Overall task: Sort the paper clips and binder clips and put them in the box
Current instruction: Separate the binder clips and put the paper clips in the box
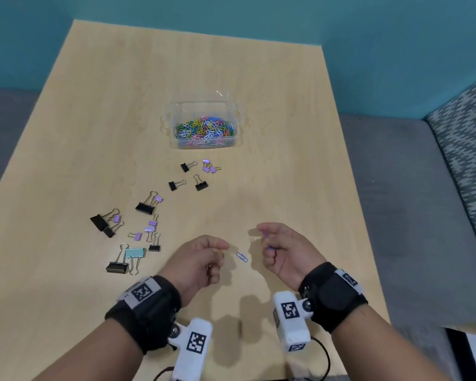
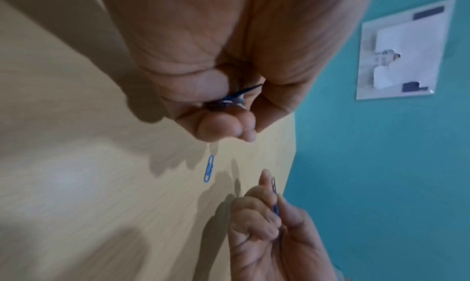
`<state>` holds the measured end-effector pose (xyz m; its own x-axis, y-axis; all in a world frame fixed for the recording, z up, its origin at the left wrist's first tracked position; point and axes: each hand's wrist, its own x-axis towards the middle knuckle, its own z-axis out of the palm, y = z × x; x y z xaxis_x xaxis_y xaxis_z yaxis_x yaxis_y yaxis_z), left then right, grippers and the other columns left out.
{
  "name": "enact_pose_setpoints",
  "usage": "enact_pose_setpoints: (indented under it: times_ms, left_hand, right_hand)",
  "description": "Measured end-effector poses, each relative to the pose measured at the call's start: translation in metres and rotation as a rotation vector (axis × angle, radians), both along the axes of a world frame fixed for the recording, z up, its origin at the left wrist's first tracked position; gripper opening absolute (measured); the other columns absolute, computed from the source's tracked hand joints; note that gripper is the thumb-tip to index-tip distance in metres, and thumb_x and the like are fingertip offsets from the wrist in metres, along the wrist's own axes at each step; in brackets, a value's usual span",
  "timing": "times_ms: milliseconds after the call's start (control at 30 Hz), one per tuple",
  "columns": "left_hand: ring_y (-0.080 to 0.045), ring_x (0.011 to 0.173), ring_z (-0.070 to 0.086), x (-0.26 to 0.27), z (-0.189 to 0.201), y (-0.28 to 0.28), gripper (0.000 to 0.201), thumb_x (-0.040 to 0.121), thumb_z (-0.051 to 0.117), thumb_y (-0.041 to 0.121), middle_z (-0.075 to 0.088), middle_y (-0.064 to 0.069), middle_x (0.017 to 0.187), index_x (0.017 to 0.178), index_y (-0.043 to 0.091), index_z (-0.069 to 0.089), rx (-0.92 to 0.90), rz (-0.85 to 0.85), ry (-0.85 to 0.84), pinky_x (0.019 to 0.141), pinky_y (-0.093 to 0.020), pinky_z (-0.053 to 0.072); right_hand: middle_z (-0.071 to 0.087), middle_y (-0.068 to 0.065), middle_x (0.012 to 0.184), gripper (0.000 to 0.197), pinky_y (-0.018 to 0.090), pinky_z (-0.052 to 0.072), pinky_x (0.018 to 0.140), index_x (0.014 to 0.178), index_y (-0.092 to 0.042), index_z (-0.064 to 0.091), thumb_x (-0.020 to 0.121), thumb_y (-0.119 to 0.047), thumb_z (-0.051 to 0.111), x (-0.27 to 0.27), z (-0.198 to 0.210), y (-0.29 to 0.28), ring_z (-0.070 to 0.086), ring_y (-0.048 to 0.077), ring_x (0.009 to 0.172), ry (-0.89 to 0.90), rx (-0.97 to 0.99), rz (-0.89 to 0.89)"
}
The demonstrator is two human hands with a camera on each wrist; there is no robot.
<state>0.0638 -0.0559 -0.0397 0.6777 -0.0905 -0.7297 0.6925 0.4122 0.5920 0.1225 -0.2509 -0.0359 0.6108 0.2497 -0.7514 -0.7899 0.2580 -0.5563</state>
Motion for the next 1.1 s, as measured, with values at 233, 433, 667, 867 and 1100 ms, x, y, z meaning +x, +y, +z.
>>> enact_pose_setpoints:
  times_ms: [233,433,667,867,1100]
  left_hand:
    - [-0.018,0.046,0.043,0.024,-0.002,-0.015,0.010,0.073,0.054,0.003,0.052,-0.008,0.063,0.072,0.011,0.060,0.253,-0.144,-0.085,0.046,-0.024,0.035]
    - [-0.023,0.082,0.056,0.036,-0.014,-0.027,0.010,0.085,0.054,0.017,0.057,0.000,0.095,0.093,0.019,0.049,1.161,-1.136,-0.559,0.072,-0.035,0.046]
    - [-0.029,0.082,0.053,0.040,-0.007,-0.034,0.008,0.088,0.050,0.008,0.052,-0.010,0.099,0.093,0.014,0.048,1.234,-1.331,-0.641,0.064,-0.036,0.037]
    - [-0.017,0.062,0.050,0.042,0.006,-0.015,0.010,0.072,0.056,0.014,0.052,0.000,0.072,0.079,0.016,0.050,0.797,-0.767,-0.325,0.055,-0.028,0.037]
    - [-0.015,0.049,0.041,0.108,0.041,0.061,0.025,0.082,0.036,-0.002,0.046,-0.007,0.064,0.080,0.003,0.060,-0.179,0.308,-0.023,0.044,-0.022,0.043]
  right_hand:
    - [0.054,0.010,0.070,0.011,0.027,0.051,0.051,0.072,-0.006,0.056,0.080,-0.009,0.049,-0.001,0.008,-0.005,0.053,0.021,0.059,0.134,0.219,-0.178]
    - [0.049,0.004,0.065,0.019,0.023,0.042,0.046,0.072,-0.011,0.051,0.091,-0.017,0.050,0.008,0.013,-0.007,0.046,0.016,0.055,0.114,0.105,-0.166]
    - [0.048,0.003,0.065,0.018,0.023,0.042,0.046,0.074,-0.011,0.053,0.092,-0.015,0.052,0.024,0.015,-0.002,0.045,0.015,0.054,0.109,-0.013,-0.140]
    - [0.052,0.007,0.064,0.013,0.026,0.052,0.050,0.081,-0.005,0.056,0.092,-0.009,0.051,0.060,0.020,0.015,0.052,0.019,0.056,0.075,-0.031,-0.124]
    - [0.053,0.010,0.067,0.008,0.027,0.054,0.051,0.088,-0.003,0.056,0.092,-0.003,0.049,0.144,0.049,0.056,0.055,0.018,0.053,-0.089,0.023,-0.139]
